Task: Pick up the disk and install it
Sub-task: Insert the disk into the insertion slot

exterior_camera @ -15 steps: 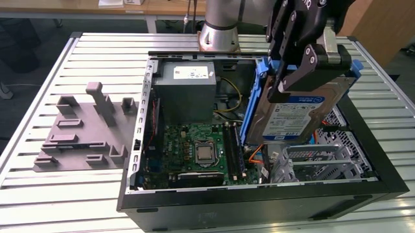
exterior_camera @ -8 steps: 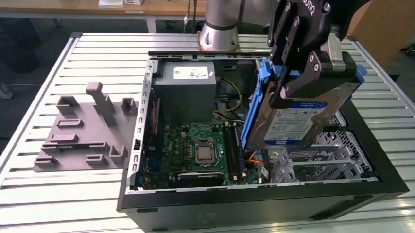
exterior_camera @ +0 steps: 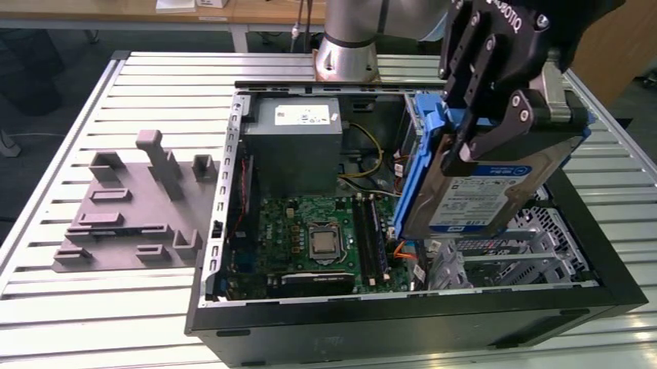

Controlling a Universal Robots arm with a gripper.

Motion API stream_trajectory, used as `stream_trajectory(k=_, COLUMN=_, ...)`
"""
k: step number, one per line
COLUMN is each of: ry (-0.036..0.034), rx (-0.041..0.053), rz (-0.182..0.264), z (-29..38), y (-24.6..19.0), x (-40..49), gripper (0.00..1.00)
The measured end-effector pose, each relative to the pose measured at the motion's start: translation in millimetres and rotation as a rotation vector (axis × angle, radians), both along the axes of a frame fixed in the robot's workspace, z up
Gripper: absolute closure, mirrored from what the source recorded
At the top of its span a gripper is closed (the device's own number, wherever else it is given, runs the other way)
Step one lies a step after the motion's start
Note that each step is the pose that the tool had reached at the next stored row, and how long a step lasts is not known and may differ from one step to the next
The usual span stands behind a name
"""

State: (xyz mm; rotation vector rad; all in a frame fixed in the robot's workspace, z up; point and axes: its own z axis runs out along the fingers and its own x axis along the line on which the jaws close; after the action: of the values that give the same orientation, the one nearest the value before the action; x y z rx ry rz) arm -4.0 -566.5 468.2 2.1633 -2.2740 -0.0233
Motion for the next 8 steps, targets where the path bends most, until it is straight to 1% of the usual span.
stream_trajectory(k=6, ry=0.0007, rx=0.0000, rz=0.000, z=-2.3, y=-0.4, x=14.4, gripper=0.63)
stream_trajectory(k=8, ry=0.0009, rx=-0.0001, rz=0.000, z=-2.7, y=-0.4, x=17.5, gripper=0.63)
